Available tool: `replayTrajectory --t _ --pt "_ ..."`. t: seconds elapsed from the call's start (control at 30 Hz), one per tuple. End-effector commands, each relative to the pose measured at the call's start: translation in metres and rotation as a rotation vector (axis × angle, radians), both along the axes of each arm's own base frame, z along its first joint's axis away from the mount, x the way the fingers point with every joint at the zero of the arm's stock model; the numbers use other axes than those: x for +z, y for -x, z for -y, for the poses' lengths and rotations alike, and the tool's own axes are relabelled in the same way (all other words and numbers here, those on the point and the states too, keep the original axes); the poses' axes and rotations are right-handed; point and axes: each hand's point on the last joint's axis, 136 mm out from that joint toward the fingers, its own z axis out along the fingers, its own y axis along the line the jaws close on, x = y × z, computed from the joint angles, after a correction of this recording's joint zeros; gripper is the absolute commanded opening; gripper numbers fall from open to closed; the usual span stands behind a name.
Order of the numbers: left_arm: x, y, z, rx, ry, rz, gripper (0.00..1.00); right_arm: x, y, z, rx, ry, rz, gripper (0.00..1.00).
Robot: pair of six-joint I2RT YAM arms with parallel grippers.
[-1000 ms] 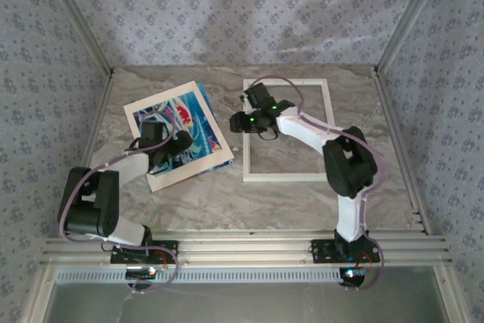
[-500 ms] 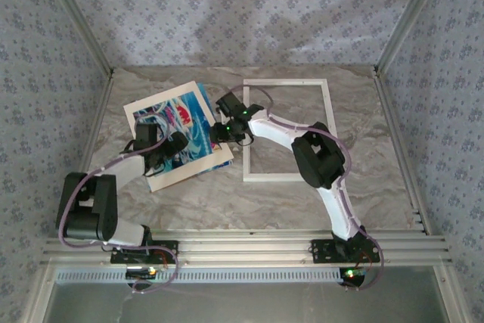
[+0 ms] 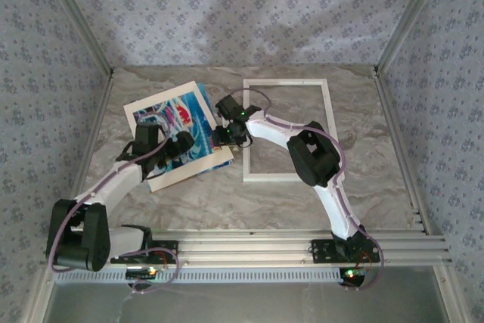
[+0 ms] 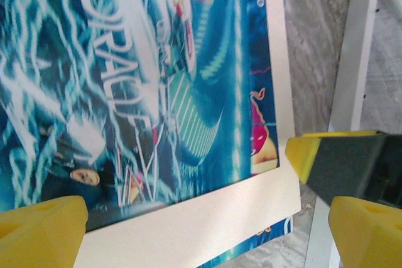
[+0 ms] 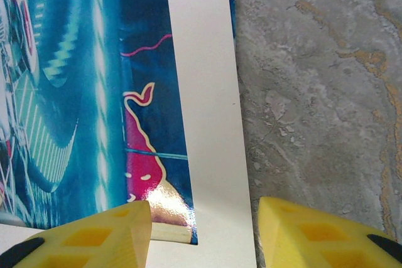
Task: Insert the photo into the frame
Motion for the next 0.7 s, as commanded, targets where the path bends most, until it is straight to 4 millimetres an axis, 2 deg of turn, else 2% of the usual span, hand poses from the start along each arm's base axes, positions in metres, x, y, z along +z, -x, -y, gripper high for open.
replayTrajectory --t 0.0,0.43,0.67 --pt "-0.021 0.020 0.002 0.001 0.010 -0.083 0.99 -0.013 0.006 0.000 0.010 0.030 -0.025 0.49" --pt "-0.054 0.027 -0.005 0.016 -0.038 -0.145 0.98 -0.026 0.015 0.000 0.025 0.014 -0.055 0.54" --pt "-0.065 0.031 -0.007 0.020 -0.050 -0.168 0.99 -0.028 0.016 0.004 0.037 0.062 -0.024 0.61"
